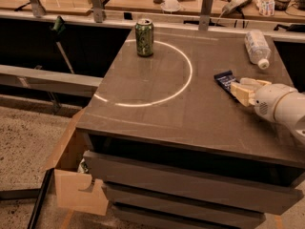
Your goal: Move rxbar blueberry near blue plastic bottle
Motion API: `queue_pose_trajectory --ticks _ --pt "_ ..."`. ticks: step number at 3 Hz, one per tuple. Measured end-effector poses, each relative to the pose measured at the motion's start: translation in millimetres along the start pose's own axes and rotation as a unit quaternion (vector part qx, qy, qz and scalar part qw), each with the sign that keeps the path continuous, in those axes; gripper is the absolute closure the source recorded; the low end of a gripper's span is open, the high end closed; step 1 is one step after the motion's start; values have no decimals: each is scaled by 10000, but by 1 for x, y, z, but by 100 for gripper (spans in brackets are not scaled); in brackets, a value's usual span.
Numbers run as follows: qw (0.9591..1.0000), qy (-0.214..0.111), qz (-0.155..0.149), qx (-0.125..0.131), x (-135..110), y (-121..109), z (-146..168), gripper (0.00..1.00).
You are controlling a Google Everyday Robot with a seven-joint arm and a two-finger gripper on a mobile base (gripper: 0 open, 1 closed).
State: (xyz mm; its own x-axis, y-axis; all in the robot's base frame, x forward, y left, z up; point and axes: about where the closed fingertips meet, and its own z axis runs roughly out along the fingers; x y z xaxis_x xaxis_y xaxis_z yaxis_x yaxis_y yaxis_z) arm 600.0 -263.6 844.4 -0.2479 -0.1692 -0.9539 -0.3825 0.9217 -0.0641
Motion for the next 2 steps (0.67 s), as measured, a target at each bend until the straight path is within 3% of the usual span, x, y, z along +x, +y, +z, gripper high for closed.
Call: queue_pose_trajectory --ticks 1,2 --pt "9998 -107 -84 164 -9 11 5 100" --pt "9984 -205 -188 490 -19 35 21 100"
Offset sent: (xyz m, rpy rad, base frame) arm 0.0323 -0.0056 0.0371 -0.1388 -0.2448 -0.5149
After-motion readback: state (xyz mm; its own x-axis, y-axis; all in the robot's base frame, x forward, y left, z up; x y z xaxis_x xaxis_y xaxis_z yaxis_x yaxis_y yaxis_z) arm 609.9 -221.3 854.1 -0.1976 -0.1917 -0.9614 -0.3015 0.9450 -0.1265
